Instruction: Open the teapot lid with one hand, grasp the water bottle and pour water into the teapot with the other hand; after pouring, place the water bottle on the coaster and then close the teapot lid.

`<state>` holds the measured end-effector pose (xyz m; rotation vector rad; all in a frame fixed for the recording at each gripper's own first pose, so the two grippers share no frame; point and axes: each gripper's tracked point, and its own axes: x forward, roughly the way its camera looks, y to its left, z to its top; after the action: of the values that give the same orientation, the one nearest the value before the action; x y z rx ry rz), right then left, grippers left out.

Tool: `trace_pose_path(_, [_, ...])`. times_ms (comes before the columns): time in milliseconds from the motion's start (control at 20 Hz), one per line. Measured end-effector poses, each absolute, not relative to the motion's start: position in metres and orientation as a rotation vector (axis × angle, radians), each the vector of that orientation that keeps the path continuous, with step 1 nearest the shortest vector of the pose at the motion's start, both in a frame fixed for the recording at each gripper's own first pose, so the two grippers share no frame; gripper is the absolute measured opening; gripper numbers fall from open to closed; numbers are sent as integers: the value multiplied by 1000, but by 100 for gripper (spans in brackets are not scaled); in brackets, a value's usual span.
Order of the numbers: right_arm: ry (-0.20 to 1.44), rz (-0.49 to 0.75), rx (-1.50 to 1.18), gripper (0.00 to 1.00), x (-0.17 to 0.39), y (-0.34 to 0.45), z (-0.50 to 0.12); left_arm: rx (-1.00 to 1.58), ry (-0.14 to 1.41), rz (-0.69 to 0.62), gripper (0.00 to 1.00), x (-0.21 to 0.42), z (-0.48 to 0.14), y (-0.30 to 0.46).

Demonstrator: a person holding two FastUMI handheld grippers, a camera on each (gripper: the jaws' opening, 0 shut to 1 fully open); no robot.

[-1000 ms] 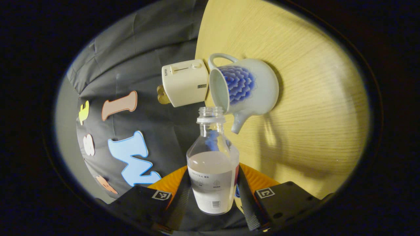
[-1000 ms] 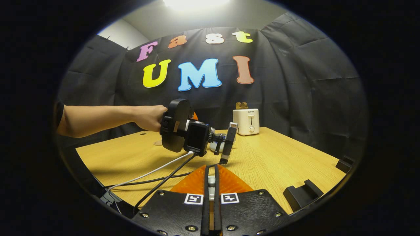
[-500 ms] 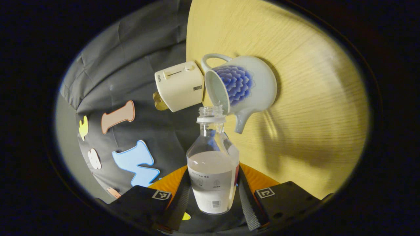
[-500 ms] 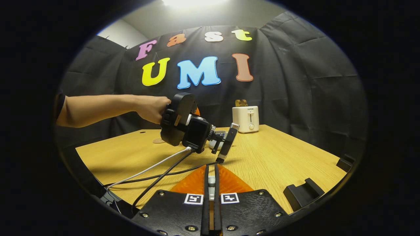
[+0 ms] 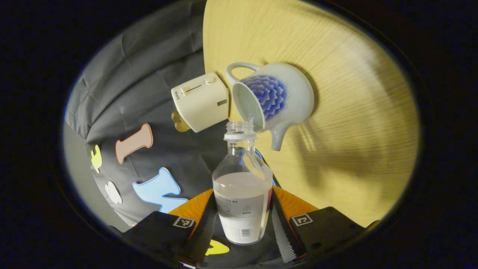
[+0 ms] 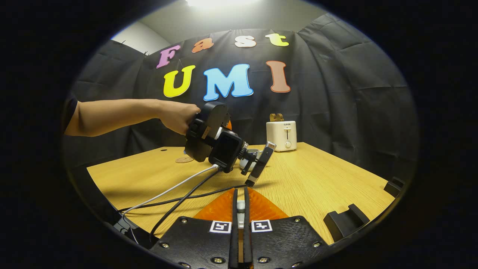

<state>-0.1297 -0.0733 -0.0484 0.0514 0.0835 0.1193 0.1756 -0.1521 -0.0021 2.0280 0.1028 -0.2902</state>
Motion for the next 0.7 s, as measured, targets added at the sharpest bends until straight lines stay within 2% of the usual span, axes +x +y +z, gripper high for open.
trace_pose_path(700, [92, 120, 46, 5, -129, -73, -47, 2167, 91, -305, 86, 177, 15, -161])
